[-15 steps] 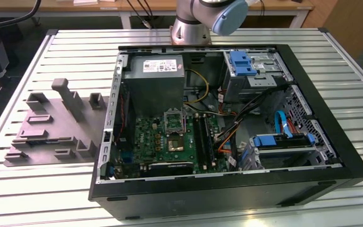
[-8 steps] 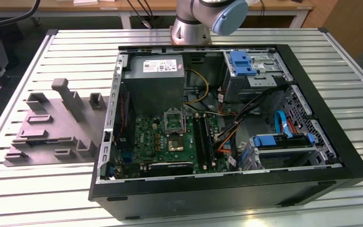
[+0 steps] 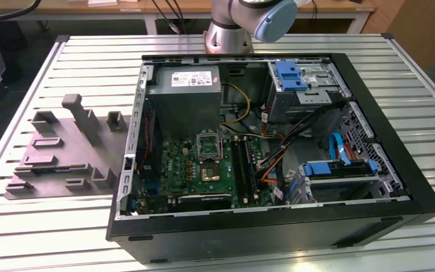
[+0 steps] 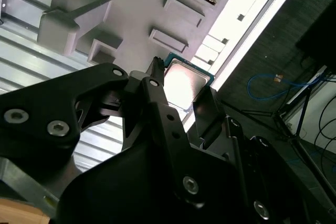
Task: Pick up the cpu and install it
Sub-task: 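Pick up the cpu and move it towards the insertion slot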
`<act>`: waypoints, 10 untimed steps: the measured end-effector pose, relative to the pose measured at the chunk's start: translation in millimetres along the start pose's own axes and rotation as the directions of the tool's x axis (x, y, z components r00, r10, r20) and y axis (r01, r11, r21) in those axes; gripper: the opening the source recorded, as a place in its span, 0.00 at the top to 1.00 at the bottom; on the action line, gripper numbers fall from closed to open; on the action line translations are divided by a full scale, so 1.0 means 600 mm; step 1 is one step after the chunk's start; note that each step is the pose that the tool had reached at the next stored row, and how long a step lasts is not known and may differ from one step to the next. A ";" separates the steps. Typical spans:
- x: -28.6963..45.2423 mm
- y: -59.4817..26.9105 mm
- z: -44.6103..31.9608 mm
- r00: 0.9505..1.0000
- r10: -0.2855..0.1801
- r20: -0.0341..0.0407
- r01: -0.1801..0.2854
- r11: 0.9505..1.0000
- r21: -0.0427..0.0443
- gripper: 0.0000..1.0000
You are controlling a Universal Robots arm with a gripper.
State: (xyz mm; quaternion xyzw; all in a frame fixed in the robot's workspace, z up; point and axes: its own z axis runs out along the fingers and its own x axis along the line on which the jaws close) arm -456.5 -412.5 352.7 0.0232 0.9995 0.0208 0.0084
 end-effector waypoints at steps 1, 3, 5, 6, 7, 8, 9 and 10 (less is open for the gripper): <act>0.000 0.000 -0.003 1.000 0.000 0.000 0.000 1.000 0.000 0.53; 0.000 0.000 -0.010 1.000 0.000 0.000 0.000 1.000 0.000 0.53; 0.000 0.001 -0.018 1.000 0.000 0.000 0.000 1.000 0.000 0.53; 0.000 0.001 -0.021 1.000 0.000 0.000 0.000 1.000 0.000 0.53; 0.000 0.001 -0.024 1.000 0.000 0.000 0.000 1.000 0.000 0.53; 0.000 0.001 -0.026 1.000 0.000 0.000 0.000 1.000 0.000 0.53; 0.000 0.001 -0.027 1.000 0.000 0.000 0.000 1.000 0.000 0.53; 0.000 0.001 -0.029 1.000 0.000 0.000 0.000 1.000 0.000 0.53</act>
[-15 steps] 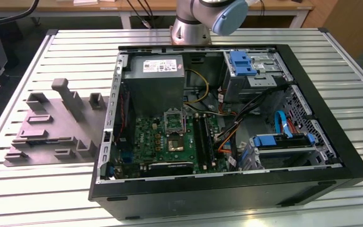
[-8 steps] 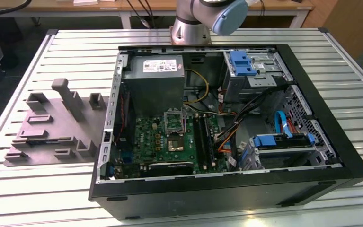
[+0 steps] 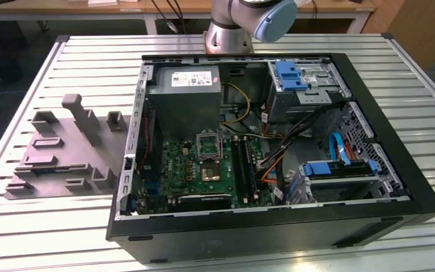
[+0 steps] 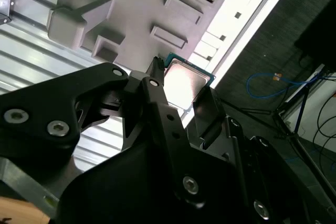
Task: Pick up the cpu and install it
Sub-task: 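Pick up the cpu and move it towards the insertion slot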
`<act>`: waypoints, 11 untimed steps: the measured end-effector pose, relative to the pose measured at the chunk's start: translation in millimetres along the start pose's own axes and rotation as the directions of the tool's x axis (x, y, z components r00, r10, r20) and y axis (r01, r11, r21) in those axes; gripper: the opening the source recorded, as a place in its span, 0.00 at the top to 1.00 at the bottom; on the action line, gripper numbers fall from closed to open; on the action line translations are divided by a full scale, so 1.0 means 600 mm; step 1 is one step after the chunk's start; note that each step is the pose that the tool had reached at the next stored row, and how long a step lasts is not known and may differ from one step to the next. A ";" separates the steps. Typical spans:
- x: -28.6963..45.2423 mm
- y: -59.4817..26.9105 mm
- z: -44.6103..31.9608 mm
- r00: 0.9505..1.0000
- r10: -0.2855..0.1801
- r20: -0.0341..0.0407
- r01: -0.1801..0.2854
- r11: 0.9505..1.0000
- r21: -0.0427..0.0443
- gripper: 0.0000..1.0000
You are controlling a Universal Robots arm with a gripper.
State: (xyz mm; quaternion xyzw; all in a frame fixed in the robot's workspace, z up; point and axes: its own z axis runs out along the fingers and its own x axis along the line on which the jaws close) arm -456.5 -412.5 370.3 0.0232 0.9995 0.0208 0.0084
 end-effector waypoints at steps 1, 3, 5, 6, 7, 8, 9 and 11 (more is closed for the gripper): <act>0.000 0.000 -0.002 1.000 0.000 0.000 0.000 1.000 0.000 0.53; 0.000 0.000 -0.006 1.000 0.000 0.000 0.000 1.000 0.000 0.53; 0.000 0.000 -0.008 1.000 0.000 0.000 0.000 1.000 0.000 0.53; 0.000 0.000 -0.008 1.000 0.000 0.000 0.000 1.000 0.000 0.53; 0.000 0.000 -0.008 1.000 0.000 0.000 0.000 1.000 0.000 0.53; 0.000 0.000 -0.009 1.000 0.000 0.000 0.000 1.000 0.000 0.53; 0.000 0.000 -0.009 1.000 0.000 0.000 0.000 1.000 0.000 0.53; 0.000 0.000 -0.009 1.000 0.000 0.000 0.000 1.000 0.000 0.53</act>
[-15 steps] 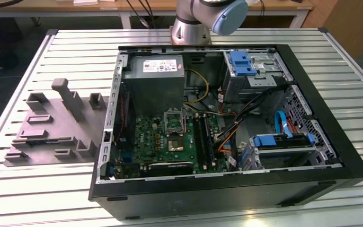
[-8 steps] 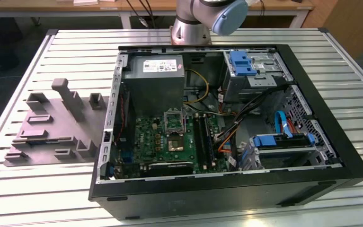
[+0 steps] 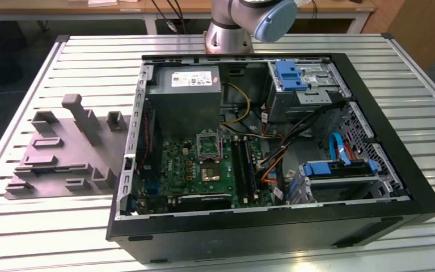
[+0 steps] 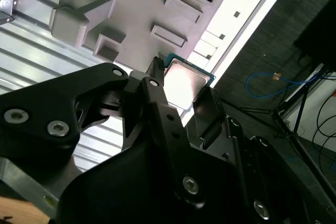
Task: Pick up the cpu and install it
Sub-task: 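Pick up the cpu and move it towards the insertion slot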
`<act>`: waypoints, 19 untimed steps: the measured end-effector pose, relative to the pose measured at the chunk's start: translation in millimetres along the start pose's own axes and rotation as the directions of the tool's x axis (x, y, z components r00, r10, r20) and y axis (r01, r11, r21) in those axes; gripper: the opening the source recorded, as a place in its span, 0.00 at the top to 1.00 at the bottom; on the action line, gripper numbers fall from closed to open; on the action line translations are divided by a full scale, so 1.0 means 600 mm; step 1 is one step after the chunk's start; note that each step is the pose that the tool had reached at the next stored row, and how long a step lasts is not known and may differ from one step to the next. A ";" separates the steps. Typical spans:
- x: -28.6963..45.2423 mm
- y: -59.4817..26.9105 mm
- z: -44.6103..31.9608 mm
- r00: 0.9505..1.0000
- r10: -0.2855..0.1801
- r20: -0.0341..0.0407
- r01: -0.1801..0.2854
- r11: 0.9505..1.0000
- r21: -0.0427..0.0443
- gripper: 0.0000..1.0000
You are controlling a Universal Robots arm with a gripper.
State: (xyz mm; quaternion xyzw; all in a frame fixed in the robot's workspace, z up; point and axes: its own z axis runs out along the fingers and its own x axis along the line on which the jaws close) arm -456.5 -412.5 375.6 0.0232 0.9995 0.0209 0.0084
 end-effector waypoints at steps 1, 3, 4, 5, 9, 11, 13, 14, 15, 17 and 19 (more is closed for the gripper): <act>0.000 0.000 0.000 1.000 0.000 0.000 0.000 1.000 0.000 0.53; -0.002 0.000 0.000 1.000 0.000 0.000 0.000 1.000 0.000 0.53; -0.003 0.000 0.000 1.000 0.000 0.000 0.000 1.000 0.000 0.53; -0.004 0.000 0.000 1.000 0.000 0.000 0.000 1.000 0.000 0.53; -0.010 0.000 0.000 1.000 0.000 0.000 0.000 1.000 0.000 0.53; -0.012 0.001 0.000 1.000 0.000 0.000 0.000 1.000 0.000 0.53; -0.013 0.001 0.000 1.000 0.000 0.000 0.000 1.000 0.000 0.53; -0.014 0.001 0.000 1.000 0.000 0.000 0.000 1.000 0.000 0.53; -0.014 0.001 0.000 1.000 0.000 0.000 0.000 1.000 0.000 0.53; -0.014 0.001 0.000 1.000 0.000 0.000 0.000 1.000 0.000 0.53; -0.015 0.001 0.000 1.000 0.000 0.000 0.000 1.000 0.000 0.53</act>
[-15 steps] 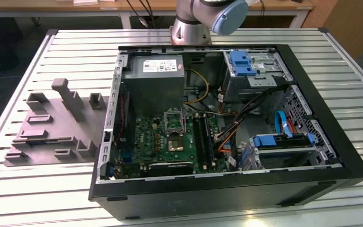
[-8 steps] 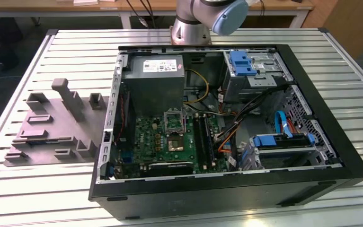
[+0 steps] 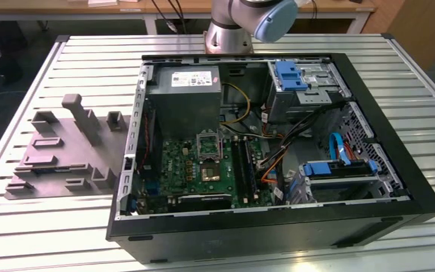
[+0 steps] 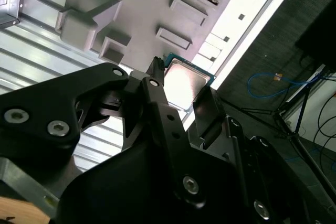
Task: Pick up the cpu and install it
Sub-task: 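Pick up the cpu and move it towards the insertion slot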
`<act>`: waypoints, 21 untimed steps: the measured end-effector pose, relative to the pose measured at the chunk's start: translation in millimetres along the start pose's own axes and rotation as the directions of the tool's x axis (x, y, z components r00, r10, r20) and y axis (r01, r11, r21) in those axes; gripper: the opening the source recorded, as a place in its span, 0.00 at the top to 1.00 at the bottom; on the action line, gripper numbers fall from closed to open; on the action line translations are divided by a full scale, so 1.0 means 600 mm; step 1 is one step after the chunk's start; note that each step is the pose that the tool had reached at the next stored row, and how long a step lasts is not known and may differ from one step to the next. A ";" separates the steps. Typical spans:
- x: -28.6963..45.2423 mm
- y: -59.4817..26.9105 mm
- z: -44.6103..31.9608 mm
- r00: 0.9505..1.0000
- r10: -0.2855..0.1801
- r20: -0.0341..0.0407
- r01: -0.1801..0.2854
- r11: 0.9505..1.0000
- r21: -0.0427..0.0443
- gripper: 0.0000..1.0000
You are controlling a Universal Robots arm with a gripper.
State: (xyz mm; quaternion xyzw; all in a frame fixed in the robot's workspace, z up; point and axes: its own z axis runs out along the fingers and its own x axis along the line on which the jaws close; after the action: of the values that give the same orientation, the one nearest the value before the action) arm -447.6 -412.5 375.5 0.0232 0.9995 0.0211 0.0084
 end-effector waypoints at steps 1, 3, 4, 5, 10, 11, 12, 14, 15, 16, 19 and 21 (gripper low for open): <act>-0.001 0.000 0.000 1.000 0.000 0.000 0.000 1.000 0.000 0.53; -0.001 0.000 0.000 1.000 0.000 0.000 0.000 1.000 0.000 0.53; -0.002 0.000 0.000 1.000 0.000 0.000 0.000 1.000 0.000 0.53; -0.003 0.000 0.000 1.000 0.000 0.000 0.000 1.000 0.000 0.53; -0.005 0.000 0.000 1.000 0.000 0.000 0.000 1.000 0.000 0.53; -0.005 0.000 0.000 1.000 0.000 0.000 0.000 1.000 0.000 0.53; -0.005 0.000 0.000 1.000 0.000 0.000 0.000 1.000 0.000 0.53; -0.006 0.000 0.000 1.000 0.000 0.000 0.000 1.000 0.000 0.53; -0.007 0.000 0.000 1.000 0.000 0.000 0.000 1.000 0.000 0.53; -0.007 0.000 0.000 1.000 0.000 0.000 0.000 1.000 0.000 0.53; -0.008 0.000 0.000 1.000 0.000 0.000 0.000 1.000 0.000 0.53; -0.009 0.000 0.000 1.000 0.000 0.000 0.000 1.000 0.000 0.53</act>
State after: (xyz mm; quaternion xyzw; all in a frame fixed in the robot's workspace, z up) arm -442.0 -412.5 375.6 0.0232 0.9995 0.0210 0.0084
